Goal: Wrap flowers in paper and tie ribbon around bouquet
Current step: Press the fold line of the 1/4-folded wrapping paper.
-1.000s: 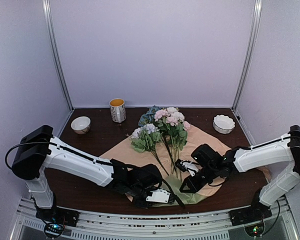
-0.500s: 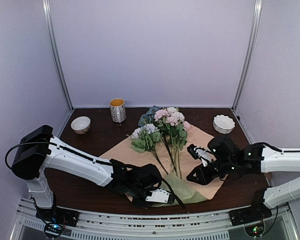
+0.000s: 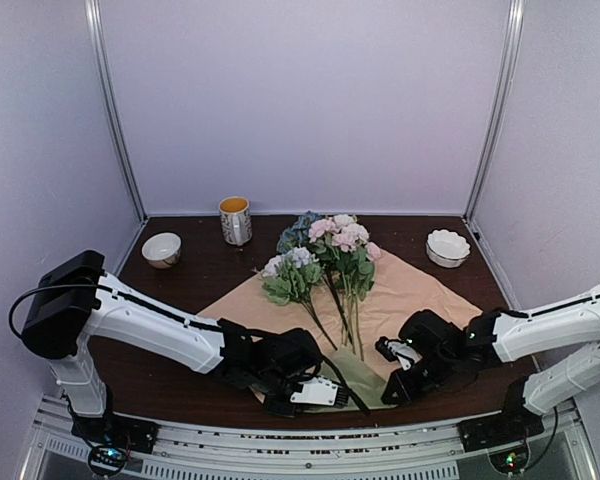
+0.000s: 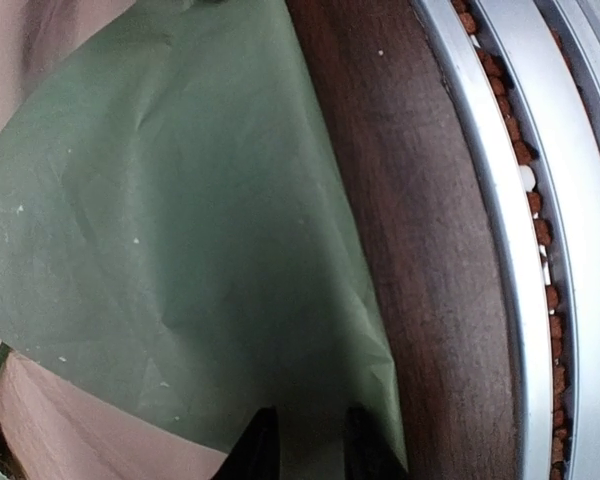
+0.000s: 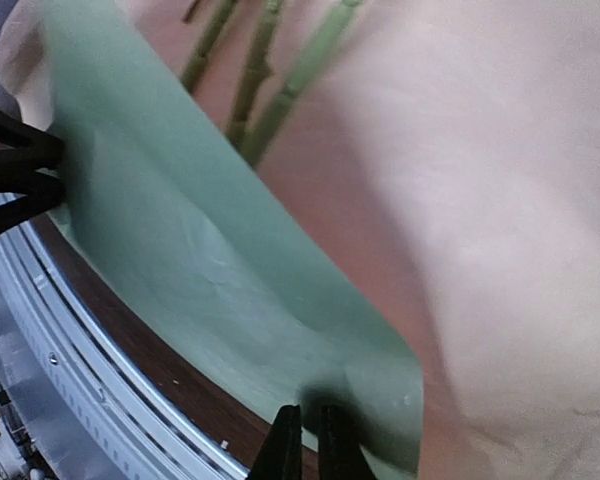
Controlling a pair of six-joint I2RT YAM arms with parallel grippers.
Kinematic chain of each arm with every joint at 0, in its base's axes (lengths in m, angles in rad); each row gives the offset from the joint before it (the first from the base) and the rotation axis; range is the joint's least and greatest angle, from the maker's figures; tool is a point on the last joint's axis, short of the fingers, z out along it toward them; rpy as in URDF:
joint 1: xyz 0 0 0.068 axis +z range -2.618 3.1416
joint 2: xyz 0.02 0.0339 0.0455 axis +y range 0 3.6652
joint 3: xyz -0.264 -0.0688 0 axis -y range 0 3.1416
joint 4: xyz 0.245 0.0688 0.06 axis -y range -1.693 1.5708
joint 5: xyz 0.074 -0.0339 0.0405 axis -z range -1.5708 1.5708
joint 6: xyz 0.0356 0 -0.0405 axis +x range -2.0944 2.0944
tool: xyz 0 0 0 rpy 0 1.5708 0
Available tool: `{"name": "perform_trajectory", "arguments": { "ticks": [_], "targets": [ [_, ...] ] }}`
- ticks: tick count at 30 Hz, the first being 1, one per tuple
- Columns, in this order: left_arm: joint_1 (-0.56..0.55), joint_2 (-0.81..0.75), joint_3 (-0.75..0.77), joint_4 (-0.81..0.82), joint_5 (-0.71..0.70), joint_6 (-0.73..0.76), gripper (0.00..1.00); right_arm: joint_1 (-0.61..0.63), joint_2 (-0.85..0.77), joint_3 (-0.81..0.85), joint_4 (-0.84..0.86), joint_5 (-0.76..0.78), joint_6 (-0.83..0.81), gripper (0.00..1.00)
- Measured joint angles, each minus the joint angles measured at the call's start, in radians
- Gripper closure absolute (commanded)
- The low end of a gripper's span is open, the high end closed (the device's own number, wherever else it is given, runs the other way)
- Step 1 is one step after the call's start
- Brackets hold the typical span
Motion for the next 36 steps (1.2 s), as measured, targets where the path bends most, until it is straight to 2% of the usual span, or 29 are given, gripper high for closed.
{"name": "perform_trajectory", "arguments": {
  "ticks": [9,15,20,27,31,36],
  "targets": [
    [0.000,-0.004,-0.007,0.009,0.005,-0.006,0.74,-0.003,-0.154,0.009,-0.337,0.225,0.046,0.90],
    [0.000,-0.004,-0.007,0.009,0.006,-0.007,0.74,0.012,-0.182,0.147,-0.479,0.297,0.018,0.92],
    [0.000,-0.004,-0.008,0.009,0.007,-0.011,0.74,0.084,-0.139,0.258,-0.356,0.236,0.002,0.93],
    [0.000,-0.004,-0.009,0.010,0.005,-0.026,0.73,0.105,0.058,0.209,-0.071,0.047,0.042,0.94],
    [0.000,-0.008,-0.013,0.012,0.003,-0.038,0.72,0.105,0.169,0.179,-0.051,0.038,0.045,0.95],
    [-0.001,-0.030,-0.020,-0.028,-0.023,-0.055,0.71,0.103,0.176,0.160,-0.035,0.054,0.047,0.96]
  ]
}}
